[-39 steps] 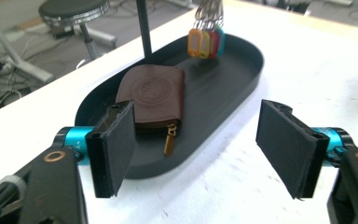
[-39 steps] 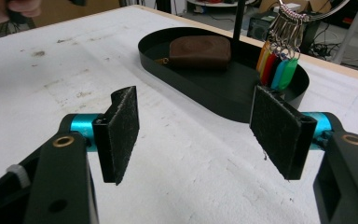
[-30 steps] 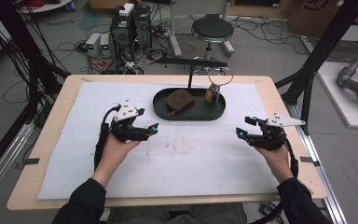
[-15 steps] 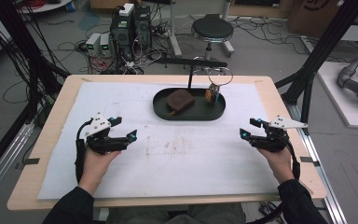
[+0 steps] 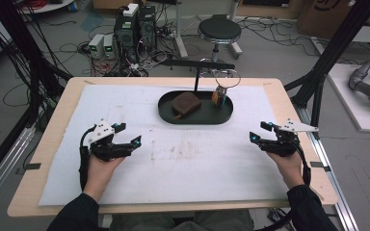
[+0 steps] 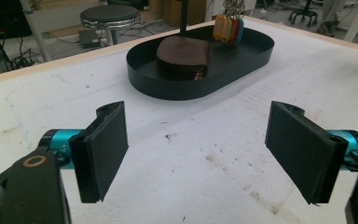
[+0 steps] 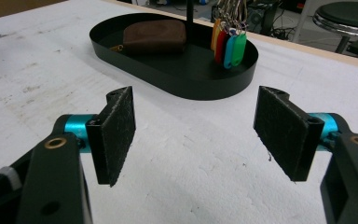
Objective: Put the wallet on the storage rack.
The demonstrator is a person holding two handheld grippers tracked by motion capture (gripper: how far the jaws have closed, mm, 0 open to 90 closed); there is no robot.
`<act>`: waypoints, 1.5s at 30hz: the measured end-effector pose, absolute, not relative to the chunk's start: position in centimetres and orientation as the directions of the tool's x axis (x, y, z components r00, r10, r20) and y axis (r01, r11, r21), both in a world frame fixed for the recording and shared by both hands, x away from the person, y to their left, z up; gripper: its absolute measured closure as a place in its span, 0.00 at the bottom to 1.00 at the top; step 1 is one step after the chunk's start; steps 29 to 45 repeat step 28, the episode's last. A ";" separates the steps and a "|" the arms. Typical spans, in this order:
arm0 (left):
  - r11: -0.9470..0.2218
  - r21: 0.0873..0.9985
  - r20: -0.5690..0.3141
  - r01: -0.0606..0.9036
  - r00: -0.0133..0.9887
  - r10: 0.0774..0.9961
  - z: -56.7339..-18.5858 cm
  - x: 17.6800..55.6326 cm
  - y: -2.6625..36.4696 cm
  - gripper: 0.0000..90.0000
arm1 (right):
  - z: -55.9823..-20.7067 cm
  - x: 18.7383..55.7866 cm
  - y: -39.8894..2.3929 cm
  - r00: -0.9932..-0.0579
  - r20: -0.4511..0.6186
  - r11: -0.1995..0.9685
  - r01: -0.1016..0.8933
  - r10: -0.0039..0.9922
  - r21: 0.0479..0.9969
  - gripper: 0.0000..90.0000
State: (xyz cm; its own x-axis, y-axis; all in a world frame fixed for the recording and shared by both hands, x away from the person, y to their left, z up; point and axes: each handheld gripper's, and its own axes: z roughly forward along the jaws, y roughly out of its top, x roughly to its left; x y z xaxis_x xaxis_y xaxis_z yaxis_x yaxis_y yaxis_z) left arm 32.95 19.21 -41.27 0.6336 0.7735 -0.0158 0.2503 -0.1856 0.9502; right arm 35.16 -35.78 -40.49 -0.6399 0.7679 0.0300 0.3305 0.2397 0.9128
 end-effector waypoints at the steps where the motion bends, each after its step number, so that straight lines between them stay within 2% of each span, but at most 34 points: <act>1: -0.192 0.948 -0.011 0.253 0.631 0.776 -41.4 33.1 19.1 0.23 | -40.5 35.2 -35.7 -0.639 0.030 0.239 0.331 0.769 0.913 0.33; 45: -0.210 0.945 0.009 0.250 0.622 0.783 -41.4 33.0 19.0 0.23 | -40.6 35.2 -35.6 -0.648 0.035 0.241 0.333 0.761 0.912 0.33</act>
